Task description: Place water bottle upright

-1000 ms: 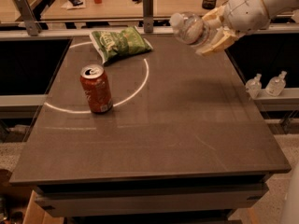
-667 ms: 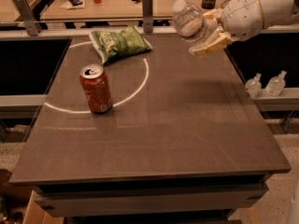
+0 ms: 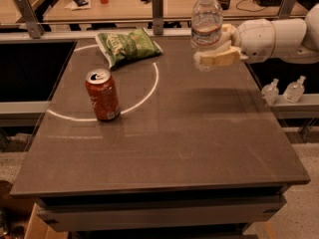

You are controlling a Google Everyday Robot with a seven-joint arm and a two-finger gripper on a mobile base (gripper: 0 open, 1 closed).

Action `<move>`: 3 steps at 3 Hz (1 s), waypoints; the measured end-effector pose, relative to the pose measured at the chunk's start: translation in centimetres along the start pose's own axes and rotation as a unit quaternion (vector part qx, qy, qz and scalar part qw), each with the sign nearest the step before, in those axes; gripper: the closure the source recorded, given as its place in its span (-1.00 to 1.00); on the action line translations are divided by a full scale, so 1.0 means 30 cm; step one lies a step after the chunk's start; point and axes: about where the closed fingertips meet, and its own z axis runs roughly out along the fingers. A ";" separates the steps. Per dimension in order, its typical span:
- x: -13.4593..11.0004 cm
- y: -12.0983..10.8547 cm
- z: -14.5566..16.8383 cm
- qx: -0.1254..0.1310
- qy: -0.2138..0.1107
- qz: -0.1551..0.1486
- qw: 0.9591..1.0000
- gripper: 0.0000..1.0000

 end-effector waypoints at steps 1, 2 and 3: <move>0.074 0.057 0.014 0.019 -0.018 0.058 0.998 1.00; 0.073 0.056 0.015 0.019 -0.018 0.057 0.998 1.00; 0.111 0.100 0.016 0.016 -0.006 0.074 0.997 1.00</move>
Offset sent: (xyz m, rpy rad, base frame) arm -0.0072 -0.0024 -0.0187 0.0514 0.0858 -0.0411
